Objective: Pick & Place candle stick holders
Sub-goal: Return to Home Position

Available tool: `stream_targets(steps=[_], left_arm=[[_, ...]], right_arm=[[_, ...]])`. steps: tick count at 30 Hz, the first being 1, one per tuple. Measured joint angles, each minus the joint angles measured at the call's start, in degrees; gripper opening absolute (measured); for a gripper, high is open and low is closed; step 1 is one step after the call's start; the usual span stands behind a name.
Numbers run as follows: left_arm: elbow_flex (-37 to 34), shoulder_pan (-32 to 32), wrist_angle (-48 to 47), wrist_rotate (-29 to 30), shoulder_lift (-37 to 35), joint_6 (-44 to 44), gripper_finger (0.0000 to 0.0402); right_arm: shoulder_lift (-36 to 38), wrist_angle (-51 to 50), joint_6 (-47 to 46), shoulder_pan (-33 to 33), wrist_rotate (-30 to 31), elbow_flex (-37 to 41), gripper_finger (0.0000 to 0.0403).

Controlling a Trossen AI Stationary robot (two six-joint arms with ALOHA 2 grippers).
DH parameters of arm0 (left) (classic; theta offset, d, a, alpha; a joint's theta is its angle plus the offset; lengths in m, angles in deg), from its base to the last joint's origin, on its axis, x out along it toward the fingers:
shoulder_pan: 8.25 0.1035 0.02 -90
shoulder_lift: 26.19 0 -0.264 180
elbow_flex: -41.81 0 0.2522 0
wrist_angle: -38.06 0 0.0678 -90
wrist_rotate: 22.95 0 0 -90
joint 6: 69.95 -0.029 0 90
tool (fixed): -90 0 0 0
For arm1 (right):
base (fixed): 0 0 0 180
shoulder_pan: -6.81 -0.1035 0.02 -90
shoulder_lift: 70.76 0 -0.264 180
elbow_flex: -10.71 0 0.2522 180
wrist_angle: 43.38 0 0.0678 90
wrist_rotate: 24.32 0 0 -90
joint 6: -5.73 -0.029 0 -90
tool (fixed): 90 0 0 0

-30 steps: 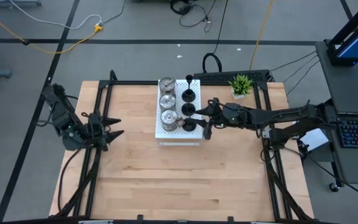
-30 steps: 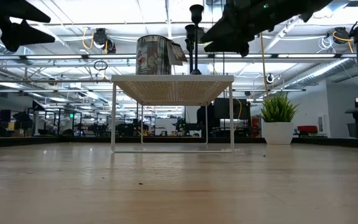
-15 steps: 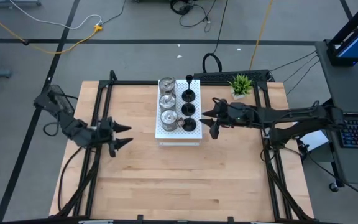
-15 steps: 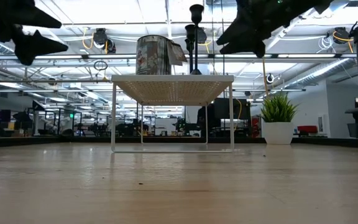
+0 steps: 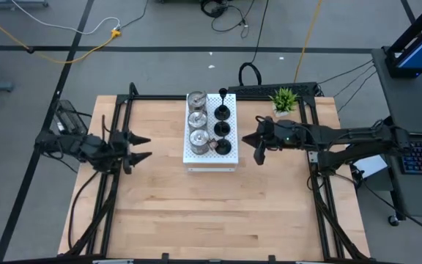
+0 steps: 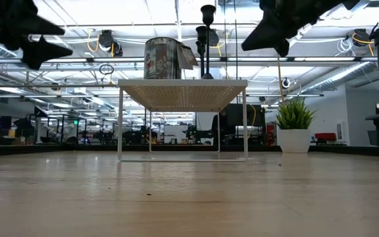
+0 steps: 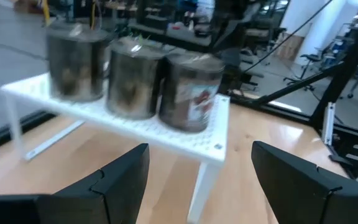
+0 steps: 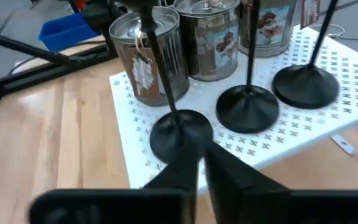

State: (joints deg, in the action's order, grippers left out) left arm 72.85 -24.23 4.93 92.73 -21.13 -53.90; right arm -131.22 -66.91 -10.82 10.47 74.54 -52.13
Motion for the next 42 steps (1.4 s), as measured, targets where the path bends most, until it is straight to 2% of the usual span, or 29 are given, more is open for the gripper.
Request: stream_targets(steps=[3,9,12,16,19,27,30,35,38,42], left_arm=[[-0.01,1.31,-5.66,-0.54,-4.89,1.83,0.0285],[0.36,1.50,-7.20,-1.69,-4.55,3.16,0.0285],[0.07,1.50,-7.58,-1.97,-4.77,3.59,0.0285],[0.17,1.50,-7.47,-1.90,-4.75,4.07,0.0285],[0.17,1.50,-7.54,-2.04,-4.74,4.64,0.0285],[0.17,1.50,-7.95,-1.75,-4.77,4.66,0.0285],[0.17,1.50,-7.95,-1.71,-4.77,4.60,0.0285],[0.17,1.50,-7.93,-1.72,-4.77,4.01,0.0285],[0.17,1.50,-7.93,-1.71,-4.77,3.44,0.0285],[0.17,1.50,-8.01,-1.67,-4.77,3.13,0.0285]], right_arm=[[1.86,-3.04,1.07,0.00,0.17,0.00,0.0006],[8.28,-4.49,1.19,0.11,1.57,4.24,0.0003],[13.46,0.63,0.40,0.11,1.23,9.54,0.0003],[21.28,9.67,0.19,0.13,-4.30,17.78,0.0001],[27.31,12.48,0.29,0.14,-7.46,22.40,0.0001],[41.06,3.61,5.10,0.15,-7.24,26.14,0.0001],[45.64,-2.15,3.85,0.15,-4.77,26.16,0.0000],[49.55,-5.30,0.83,0.15,-4.29,26.89,0.0000],[50.66,-2.61,0.80,0.13,-4.37,29.77,0.0000],[50.90,5.73,0.69,0.13,-4.38,35.94,0.0000]])
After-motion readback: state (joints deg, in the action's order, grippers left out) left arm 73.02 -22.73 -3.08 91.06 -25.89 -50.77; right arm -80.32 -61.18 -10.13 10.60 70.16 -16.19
